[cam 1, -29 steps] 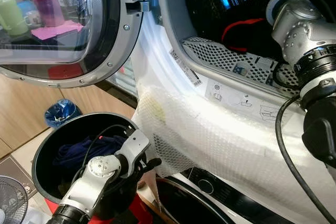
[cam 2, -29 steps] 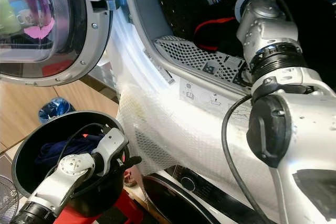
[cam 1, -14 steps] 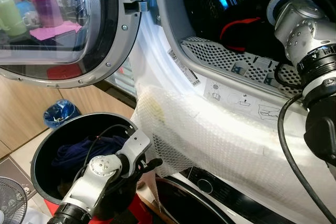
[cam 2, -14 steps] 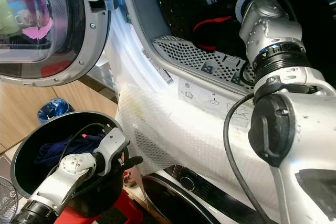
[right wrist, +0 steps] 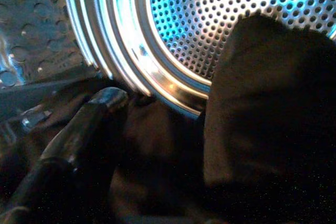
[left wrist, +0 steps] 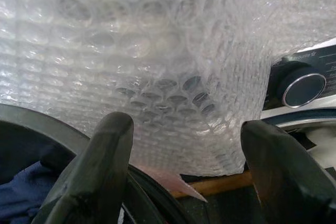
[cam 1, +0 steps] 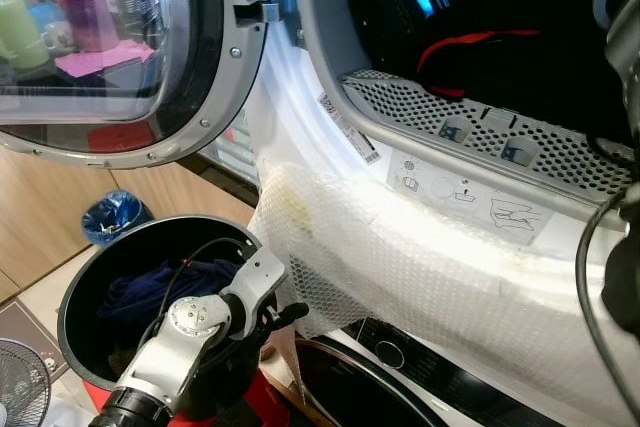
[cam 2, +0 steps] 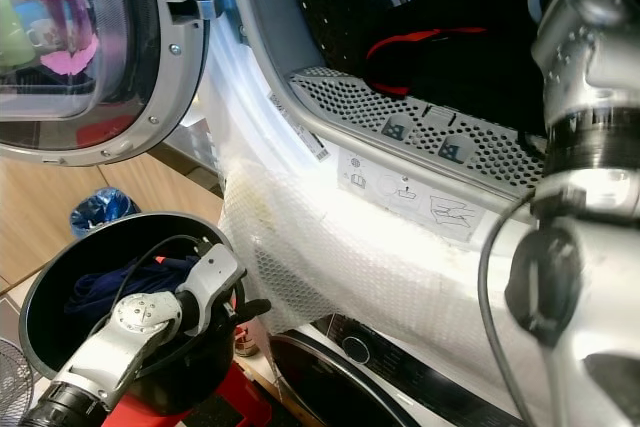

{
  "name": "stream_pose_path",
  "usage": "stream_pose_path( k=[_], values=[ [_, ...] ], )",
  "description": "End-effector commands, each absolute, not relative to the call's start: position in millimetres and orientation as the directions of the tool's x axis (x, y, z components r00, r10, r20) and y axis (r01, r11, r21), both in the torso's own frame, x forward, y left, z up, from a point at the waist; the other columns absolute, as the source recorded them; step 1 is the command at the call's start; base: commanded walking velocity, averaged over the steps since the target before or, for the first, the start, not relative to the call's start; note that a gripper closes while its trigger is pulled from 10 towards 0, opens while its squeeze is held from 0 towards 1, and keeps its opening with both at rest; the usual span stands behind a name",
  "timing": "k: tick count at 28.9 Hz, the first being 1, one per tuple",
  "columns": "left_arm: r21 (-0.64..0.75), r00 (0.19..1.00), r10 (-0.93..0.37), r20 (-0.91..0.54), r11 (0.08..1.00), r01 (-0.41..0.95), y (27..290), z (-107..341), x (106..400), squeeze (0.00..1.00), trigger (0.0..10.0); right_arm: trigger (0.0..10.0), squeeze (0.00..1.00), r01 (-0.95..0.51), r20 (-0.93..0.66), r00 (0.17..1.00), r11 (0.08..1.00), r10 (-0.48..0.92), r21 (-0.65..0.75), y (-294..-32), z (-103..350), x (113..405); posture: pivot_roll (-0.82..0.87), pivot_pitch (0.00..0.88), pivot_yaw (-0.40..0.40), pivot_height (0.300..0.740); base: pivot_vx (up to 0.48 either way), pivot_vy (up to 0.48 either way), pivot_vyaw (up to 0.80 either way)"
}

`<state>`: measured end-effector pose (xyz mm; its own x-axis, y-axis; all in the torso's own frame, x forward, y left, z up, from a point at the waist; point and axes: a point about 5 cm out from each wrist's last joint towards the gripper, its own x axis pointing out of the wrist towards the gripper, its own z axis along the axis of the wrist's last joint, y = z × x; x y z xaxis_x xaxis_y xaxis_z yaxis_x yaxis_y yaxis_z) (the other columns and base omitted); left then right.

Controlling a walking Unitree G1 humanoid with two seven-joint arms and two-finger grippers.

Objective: Clothes washing

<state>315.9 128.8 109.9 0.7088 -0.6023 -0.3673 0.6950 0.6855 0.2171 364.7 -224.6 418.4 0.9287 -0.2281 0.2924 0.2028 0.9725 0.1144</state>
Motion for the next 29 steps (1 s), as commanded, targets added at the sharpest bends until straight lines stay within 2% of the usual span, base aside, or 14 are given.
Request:
stream_pose_path(
  k=[1,5,9,13,16,17,18,19,20,24,25,26,29],
  values=[
    [0.209,0.696,-0.600,-0.394,0.679,0.703,130.7,104.6,311.8,0.00,10.0,10.0,1.00,0.197,0.318,0.919,0.970,-0.234,0.145,-225.1,424.9,351.5,0.08,0.066,0.004,0.740,0.000,0.000,0.00],
    [0.209,0.697,-0.599,-0.395,0.680,0.703,130.9,104.8,311.8,0.00,10.0,10.0,1.00,0.197,0.312,0.920,0.969,-0.236,0.150,-224.3,421.3,344.2,0.08,0.066,0.004,0.740,0.000,0.000,0.00],
    [0.208,0.696,-0.595,-0.401,0.681,0.702,133.6,104.5,309.8,0.00,10.0,10.0,1.00,0.229,0.319,0.908,0.960,-0.271,0.162,-228.8,405.2,309.0,0.09,0.080,0.003,0.740,0.000,0.000,0.00],
    [0.208,0.696,-0.594,-0.402,0.681,0.702,133.9,104.5,309.0,0.00,10.0,10.0,1.00,0.263,0.301,0.906,0.953,-0.298,0.152,-233.0,396.3,298.9,0.09,0.083,0.004,0.740,0.000,0.000,0.00],
    [0.208,0.696,-0.594,-0.403,0.681,0.702,134.4,104.7,308.2,0.00,10.0,10.0,1.00,0.314,0.277,0.903,0.945,-0.328,0.094,-237.8,385.1,285.7,0.10,0.085,0.002,0.740,0.000,0.000,0.00],
    [0.210,0.696,-0.594,-0.404,0.681,0.702,135.1,105.1,308.4,0.00,10.0,10.0,0.96,0.310,0.274,0.908,0.948,-0.316,0.069,-237.2,380.9,279.6,0.10,0.086,0.002,0.740,0.000,0.000,0.00],
    [0.210,0.697,-0.593,-0.404,0.681,0.701,135.6,105.3,308.6,0.00,10.0,10.0,0.51,0.295,0.283,0.910,0.953,-0.303,0.071,-235.7,380.4,277.0,0.10,0.086,0.003,0.740,0.000,0.000,0.00],
    [0.211,0.697,-0.592,-0.404,0.681,0.701,136.0,105.4,308.8,0.00,10.0,10.0,0.28,0.275,0.292,0.913,0.958,-0.286,0.077,-233.8,380.4,275.2,0.10,0.086,0.003,0.740,0.000,0.000,0.00],
    [0.212,0.697,-0.592,-0.404,0.681,0.701,136.2,105.6,308.9,0.00,10.0,10.0,0.00,0.235,0.294,0.923,0.969,-0.248,0.080,-228.9,379.4,272.2,0.10,0.085,0.003,0.740,0.000,0.000,0.00],
    [0.214,0.698,-0.592,-0.403,0.681,0.700,136.4,106.6,309.2,0.00,10.0,10.0,0.00,0.133,0.321,0.935,0.989,-0.148,0.069,-215.0,379.7,261.0,0.10,0.086,0.002,0.740,0.000,0.000,0.00],
    [0.214,0.699,-0.592,-0.402,0.681,0.700,136.5,106.8,309.3,0.00,10.0,10.0,0.00,0.071,0.335,0.938,0.996,-0.085,0.056,-208.6,380.0,257.8,0.10,0.086,0.002,0.740,0.000,0.000,0.00],
    [0.213,0.699,-0.593,-0.400,0.681,0.700,136.4,107.3,309.1,0.00,10.0,10.0,0.00,-0.080,0.367,0.928,0.997,0.069,0.015,-194.2,379.0,248.7,0.10,0.087,0.002,0.740,0.000,0.000,0.00],
    [0.210,0.696,-0.600,-0.394,0.679,0.704,135.3,107.9,308.7,0.00,10.0,10.0,0.00,-0.261,0.388,0.886,0.965,0.255,-0.040,-177.0,370.5,235.9,0.09,0.090,0.005,0.740,0.000,0.000,0.00]
  ],
)
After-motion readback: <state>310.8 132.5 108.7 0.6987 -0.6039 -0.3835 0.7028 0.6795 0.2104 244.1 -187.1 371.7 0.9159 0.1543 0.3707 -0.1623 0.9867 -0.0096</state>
